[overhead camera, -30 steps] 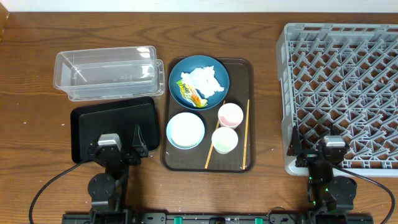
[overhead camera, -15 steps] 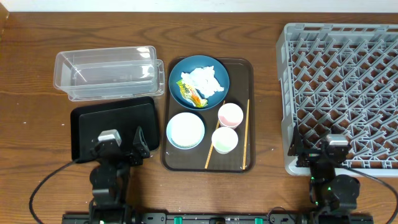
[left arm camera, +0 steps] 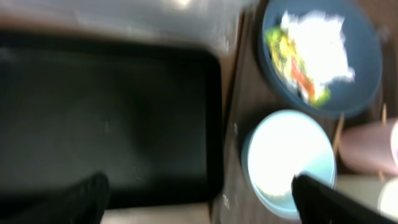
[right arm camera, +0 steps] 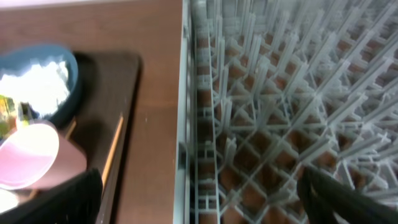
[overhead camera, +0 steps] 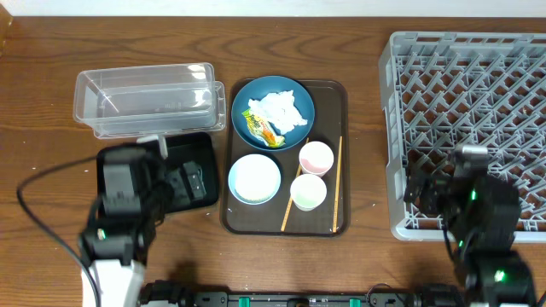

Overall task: Sort waste into correct bins and load items into the dishwasher rack
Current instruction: 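Reach the left gripper to the blue plate and grasp the wrapper and tissue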

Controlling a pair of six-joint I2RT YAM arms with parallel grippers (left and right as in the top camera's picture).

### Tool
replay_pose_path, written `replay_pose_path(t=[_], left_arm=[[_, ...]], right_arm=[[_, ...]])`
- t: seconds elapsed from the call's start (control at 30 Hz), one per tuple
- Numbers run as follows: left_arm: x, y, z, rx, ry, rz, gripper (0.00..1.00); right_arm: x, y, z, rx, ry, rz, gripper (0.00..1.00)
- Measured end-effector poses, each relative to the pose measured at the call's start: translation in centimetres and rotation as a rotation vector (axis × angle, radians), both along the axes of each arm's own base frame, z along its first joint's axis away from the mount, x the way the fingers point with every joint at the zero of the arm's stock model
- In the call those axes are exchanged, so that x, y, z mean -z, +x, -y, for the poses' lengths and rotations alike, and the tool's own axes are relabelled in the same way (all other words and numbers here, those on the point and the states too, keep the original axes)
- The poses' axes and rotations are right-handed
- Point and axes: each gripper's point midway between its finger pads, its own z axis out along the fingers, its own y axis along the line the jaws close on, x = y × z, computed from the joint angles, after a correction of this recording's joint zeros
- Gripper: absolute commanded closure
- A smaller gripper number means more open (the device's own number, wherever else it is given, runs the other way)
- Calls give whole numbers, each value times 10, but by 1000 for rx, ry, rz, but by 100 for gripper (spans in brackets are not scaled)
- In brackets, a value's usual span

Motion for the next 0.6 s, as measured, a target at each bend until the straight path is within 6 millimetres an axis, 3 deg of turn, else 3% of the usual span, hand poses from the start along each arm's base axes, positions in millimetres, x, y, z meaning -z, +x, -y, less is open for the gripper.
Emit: replay_pose_path(t=[0.13, 0.3, 0.6], left_arm=[[-12, -8, 1, 3, -12, -144, 4], [-15, -5, 5, 14, -31, -165, 4], [-38, 37, 19, 56, -82, -23, 6]], right_arm=[[2, 5, 0, 2, 1, -160, 1], [9, 13, 0, 1, 3, -252, 1], [12, 13, 0, -1, 5, -269, 1]])
